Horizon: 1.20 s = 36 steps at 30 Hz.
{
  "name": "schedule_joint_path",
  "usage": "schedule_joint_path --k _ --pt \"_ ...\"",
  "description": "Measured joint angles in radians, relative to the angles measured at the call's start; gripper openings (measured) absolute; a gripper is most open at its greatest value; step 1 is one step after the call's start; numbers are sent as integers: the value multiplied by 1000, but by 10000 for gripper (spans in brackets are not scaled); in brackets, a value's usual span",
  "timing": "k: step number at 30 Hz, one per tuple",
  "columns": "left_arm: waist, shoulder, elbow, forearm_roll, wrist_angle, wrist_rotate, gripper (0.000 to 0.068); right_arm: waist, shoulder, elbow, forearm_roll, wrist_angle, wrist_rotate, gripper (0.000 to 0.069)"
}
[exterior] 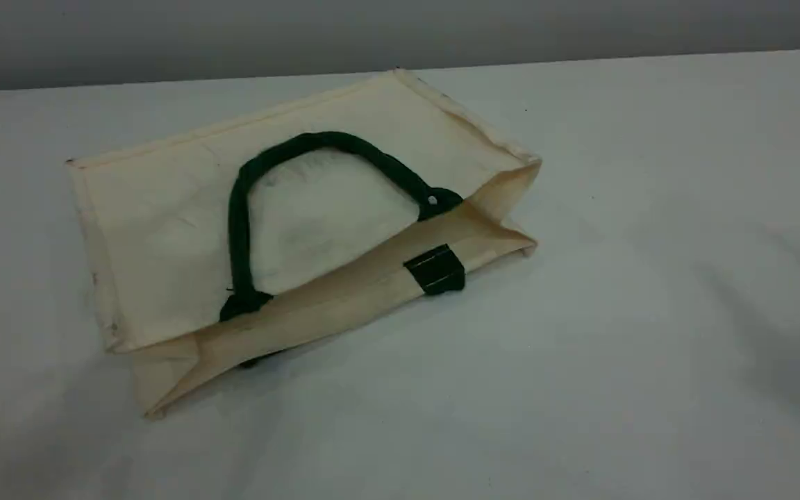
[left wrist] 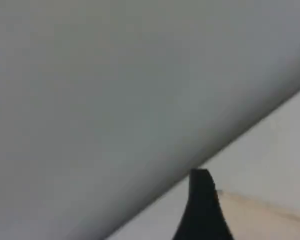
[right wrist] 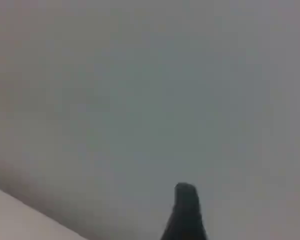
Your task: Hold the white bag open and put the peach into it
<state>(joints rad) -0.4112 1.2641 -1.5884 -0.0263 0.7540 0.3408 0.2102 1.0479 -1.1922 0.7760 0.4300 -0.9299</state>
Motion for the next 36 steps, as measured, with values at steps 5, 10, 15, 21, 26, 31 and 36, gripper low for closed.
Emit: schedule_joint_path --k 5,10,15,21,26,31,36 --pt "0 -148 8 -2 2 -5 470 0 -117 0 -3 28 0 506" --pt "0 -297 85 -6 -69 -8 470 1 -256 6 6 59 13 506" --pt "0 -454 211 -5 -193 -8 470 2 -370 9 5 167 13 506" --pt "0 -627 345 -1 -344 15 470 2 -441 9 4 294 68 506" --pt "0 -738 375 -1 -400 15 470 2 -428 10 14 274 68 500" --pt "0 -748 383 44 -408 86 470 2 -407 10 26 39 52 468" --pt "0 -775 394 80 -409 75 470 1 -431 10 23 -203 3 425"
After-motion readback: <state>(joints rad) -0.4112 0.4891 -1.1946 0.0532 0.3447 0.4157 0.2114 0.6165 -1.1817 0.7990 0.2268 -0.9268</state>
